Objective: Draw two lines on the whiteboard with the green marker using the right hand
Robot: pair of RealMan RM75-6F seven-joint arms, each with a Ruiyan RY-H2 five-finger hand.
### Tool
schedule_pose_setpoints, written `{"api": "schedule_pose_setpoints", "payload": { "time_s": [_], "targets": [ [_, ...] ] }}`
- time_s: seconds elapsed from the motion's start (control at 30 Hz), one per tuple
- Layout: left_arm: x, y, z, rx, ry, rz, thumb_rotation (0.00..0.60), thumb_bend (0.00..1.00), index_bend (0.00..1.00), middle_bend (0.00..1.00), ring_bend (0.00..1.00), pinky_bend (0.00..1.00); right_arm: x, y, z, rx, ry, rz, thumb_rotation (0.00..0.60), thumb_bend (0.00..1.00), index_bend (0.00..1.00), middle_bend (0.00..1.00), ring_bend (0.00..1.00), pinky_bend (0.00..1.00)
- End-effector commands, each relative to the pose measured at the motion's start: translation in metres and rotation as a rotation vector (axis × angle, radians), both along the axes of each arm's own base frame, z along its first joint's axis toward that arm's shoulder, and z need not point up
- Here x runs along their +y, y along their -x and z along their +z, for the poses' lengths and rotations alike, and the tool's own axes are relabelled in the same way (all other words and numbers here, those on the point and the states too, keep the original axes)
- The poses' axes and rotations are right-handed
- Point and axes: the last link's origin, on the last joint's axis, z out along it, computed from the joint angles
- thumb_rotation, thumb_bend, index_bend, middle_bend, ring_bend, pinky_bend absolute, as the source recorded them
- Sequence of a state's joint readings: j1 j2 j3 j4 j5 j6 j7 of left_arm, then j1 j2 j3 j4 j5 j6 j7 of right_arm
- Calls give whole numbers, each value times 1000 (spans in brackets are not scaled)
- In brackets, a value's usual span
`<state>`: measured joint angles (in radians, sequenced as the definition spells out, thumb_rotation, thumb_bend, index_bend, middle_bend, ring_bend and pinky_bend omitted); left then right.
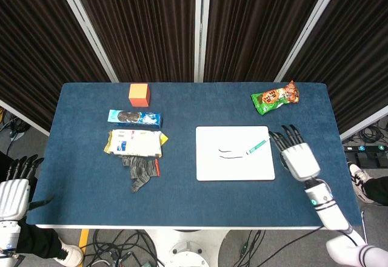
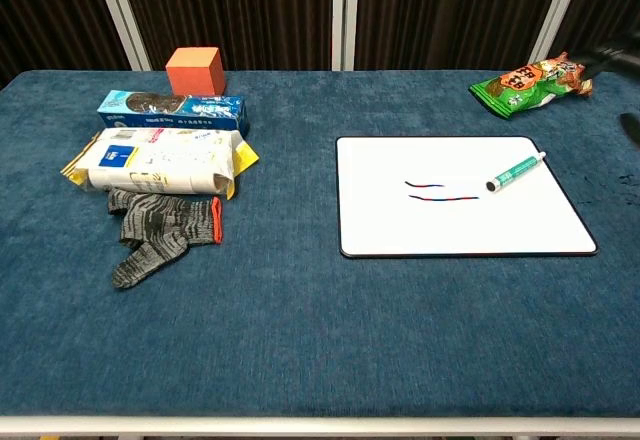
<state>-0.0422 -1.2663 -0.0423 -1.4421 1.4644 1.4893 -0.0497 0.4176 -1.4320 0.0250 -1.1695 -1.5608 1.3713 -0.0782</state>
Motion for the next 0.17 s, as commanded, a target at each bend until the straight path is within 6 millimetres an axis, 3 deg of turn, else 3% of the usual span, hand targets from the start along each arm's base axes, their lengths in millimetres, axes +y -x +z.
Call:
{"api": "schedule_pose_setpoints", "payload": {
  "time_s": [0.03,0.17],
  "targets": [
    [2,-3,-2,15,-2,-13,600,0,129,69,0,0,67,20,74,-241,131,-129,600,355,78,174,6,0],
    [3,-7,-4,27,1,-21,600,0,129,68,0,0,95,23,87,-287,154,-164,600,219,79,159,4,0]
  ]
}}
